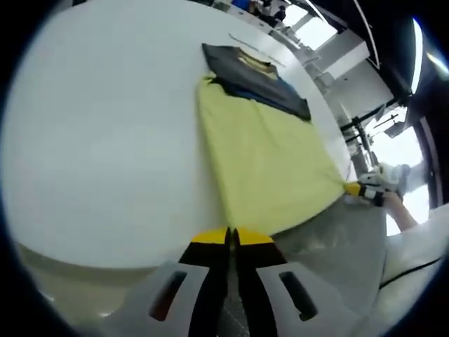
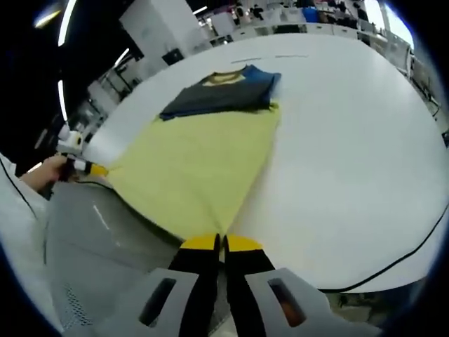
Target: Fold the garment on the visible template until the final outline fits inside the template.
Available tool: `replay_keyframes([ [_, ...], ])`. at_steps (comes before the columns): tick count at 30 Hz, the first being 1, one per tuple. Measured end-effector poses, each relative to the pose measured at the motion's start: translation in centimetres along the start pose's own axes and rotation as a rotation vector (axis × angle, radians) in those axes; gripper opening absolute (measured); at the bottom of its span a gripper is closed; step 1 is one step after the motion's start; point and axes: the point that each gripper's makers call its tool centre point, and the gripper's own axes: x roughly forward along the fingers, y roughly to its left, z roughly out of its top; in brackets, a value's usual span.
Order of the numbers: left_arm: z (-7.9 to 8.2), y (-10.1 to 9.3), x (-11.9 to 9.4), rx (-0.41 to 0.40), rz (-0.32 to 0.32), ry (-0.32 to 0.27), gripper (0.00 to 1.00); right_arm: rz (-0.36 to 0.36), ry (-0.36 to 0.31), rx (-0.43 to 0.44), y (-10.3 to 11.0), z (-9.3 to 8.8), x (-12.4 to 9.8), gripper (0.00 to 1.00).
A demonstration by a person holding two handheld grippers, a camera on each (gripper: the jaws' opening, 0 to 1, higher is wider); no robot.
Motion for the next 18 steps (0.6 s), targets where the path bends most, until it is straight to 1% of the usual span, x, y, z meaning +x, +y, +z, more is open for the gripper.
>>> replay_keyframes([
  [3,0.1,-0.3,-0.5,-0.001,-0.006,-0.013,0.0,0.003,-0.008,0.005,0.2,0.2,-0.4,0.03],
  [9,-0.1,-0.5,-1.0,-0.011,-0.012,-0.034,0.0,0.016,-0.039,0.042,0.5,0.5,-1.3,0.03],
  [18,-0.6,-1.3,-2.2,-0.035,-0.028,-0.072,0.0,0.018,-0.061,0.041,1.0,0.5,-2.5,0.03],
])
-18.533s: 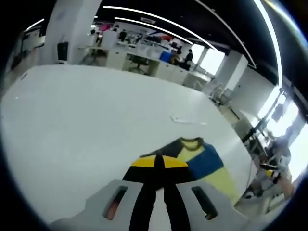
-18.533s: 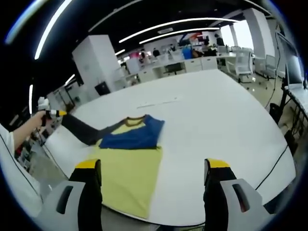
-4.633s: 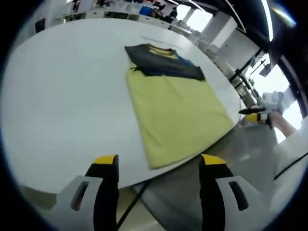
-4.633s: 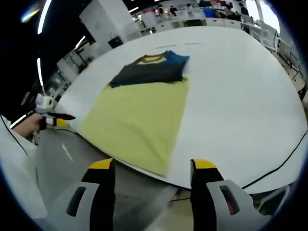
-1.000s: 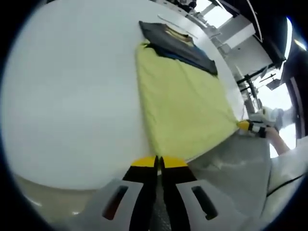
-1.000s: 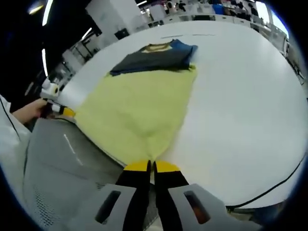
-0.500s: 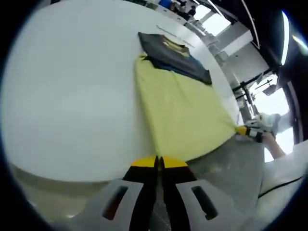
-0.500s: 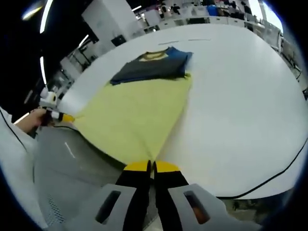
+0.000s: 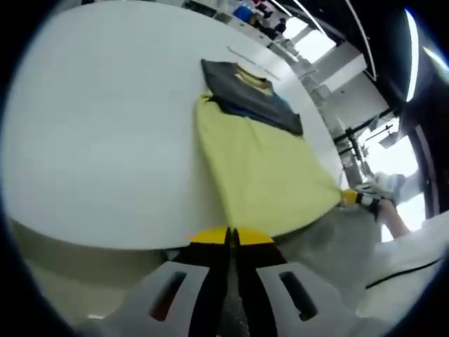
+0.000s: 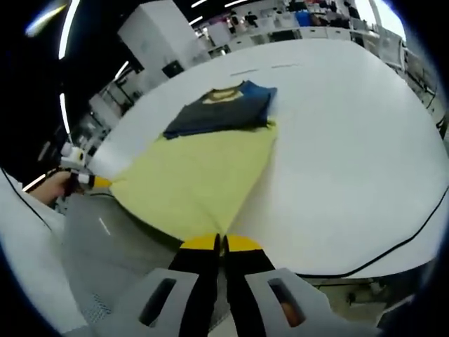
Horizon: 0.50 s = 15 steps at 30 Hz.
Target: Fold the garment on the visible template until the final outline fits inside the template.
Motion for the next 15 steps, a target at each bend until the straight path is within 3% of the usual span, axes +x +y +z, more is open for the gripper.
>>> replay_keyframes([
  [15,0.1,-1.3,-1.7,0.0,-0.025,-0.034,0.0,0.005,-0.019,-0.005,0.9,0.0,-1.6,0.03],
])
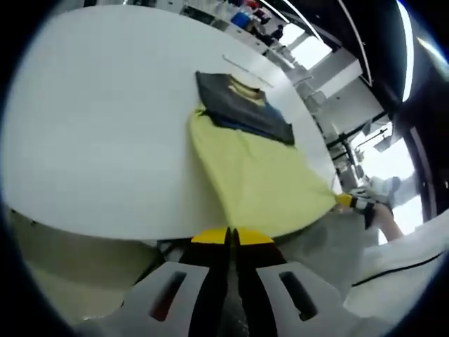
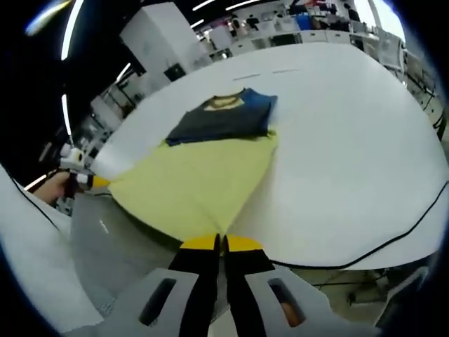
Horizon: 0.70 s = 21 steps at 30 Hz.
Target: Fold the garment on the visible template until the final outline fits inside the template.
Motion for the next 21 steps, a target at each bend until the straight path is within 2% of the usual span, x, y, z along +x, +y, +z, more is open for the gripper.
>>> replay_keyframes([
  [21,-0.4,-2.9,-2.7,0.042,-0.034,-0.008,0.0,0.018,0.012,-0.025,1.5,-0.2,-2.5,0.03],
])
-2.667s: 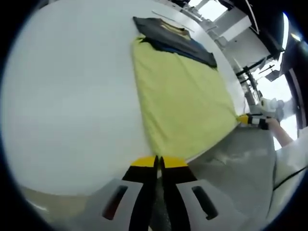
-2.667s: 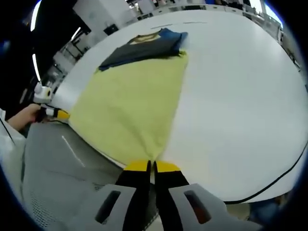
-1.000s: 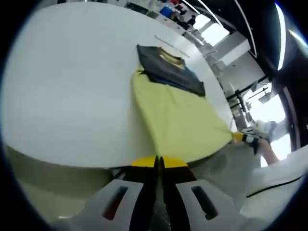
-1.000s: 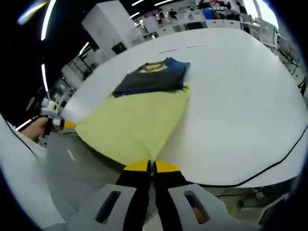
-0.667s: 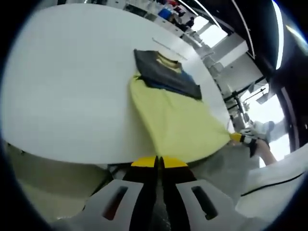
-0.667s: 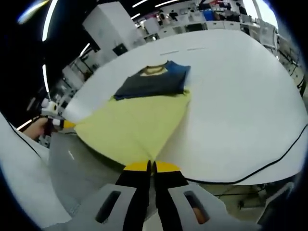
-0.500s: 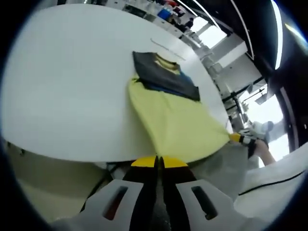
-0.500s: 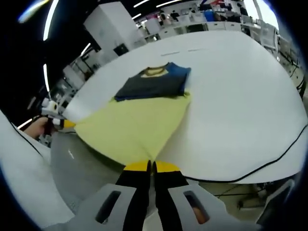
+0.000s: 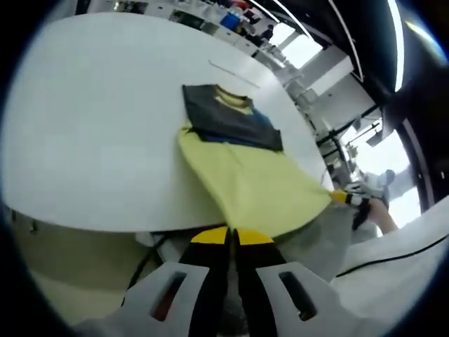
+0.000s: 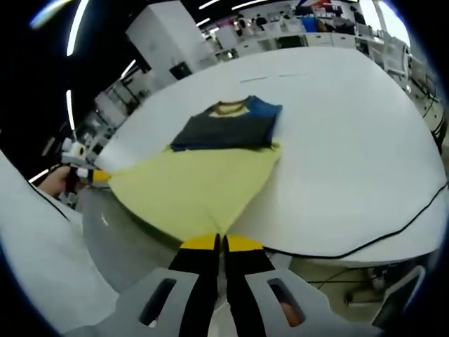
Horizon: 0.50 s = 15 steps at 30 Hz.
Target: Fold the garment on the visible template until the final outline fits inside the template.
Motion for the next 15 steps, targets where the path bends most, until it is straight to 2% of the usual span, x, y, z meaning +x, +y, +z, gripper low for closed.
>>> replay_keyframes([
  [15,-1.5,-0.8,-1.9,0.002,-0.007,0.016,0.0,0.088,0.081,0.045,1.8,-1.4,-1.3,0.03],
])
